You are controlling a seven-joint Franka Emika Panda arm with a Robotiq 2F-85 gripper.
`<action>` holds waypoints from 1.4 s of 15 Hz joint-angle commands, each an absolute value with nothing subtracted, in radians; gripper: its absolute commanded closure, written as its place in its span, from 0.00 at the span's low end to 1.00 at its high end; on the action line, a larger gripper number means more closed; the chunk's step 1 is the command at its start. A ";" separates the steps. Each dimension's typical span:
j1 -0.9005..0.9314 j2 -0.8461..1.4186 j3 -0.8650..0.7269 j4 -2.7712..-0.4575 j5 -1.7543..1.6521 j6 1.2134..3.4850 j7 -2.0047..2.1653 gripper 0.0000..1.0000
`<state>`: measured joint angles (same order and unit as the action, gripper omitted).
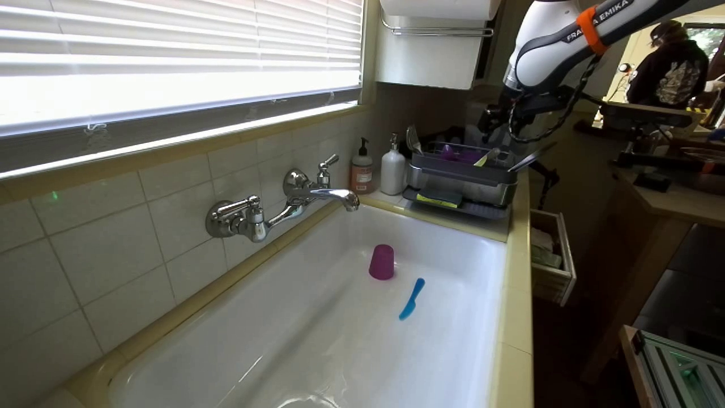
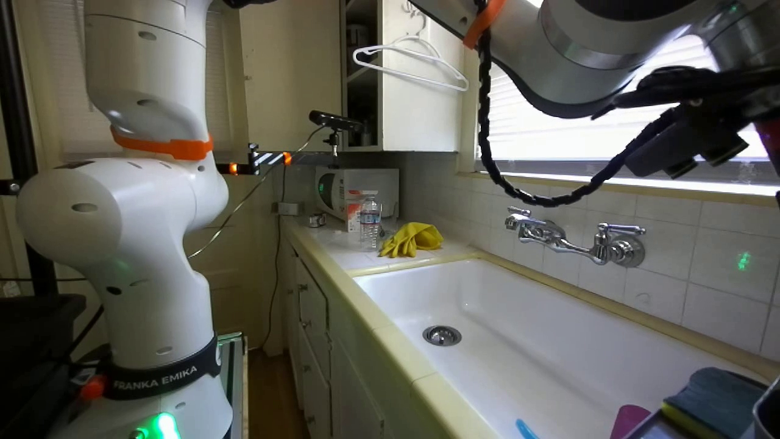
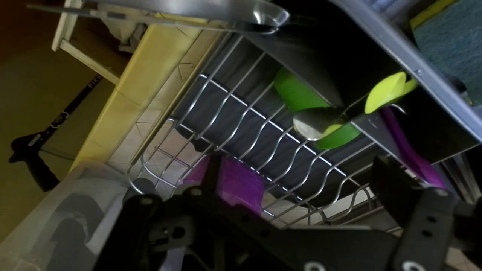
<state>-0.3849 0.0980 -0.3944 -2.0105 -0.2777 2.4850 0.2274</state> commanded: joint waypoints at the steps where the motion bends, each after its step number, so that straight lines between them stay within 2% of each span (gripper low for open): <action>1: -0.408 0.152 -0.396 -1.964 -0.193 2.483 0.060 0.00; 6: -0.441 0.218 -0.388 -1.899 -0.115 2.470 -0.098 0.00; 14: -0.432 0.227 -0.396 -1.892 -0.137 2.481 -0.070 0.00; 21: -0.499 0.217 -0.346 -1.908 0.028 2.500 -0.363 0.00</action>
<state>-0.4492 0.2247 -0.3813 -1.8967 -0.0746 2.4909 -0.2042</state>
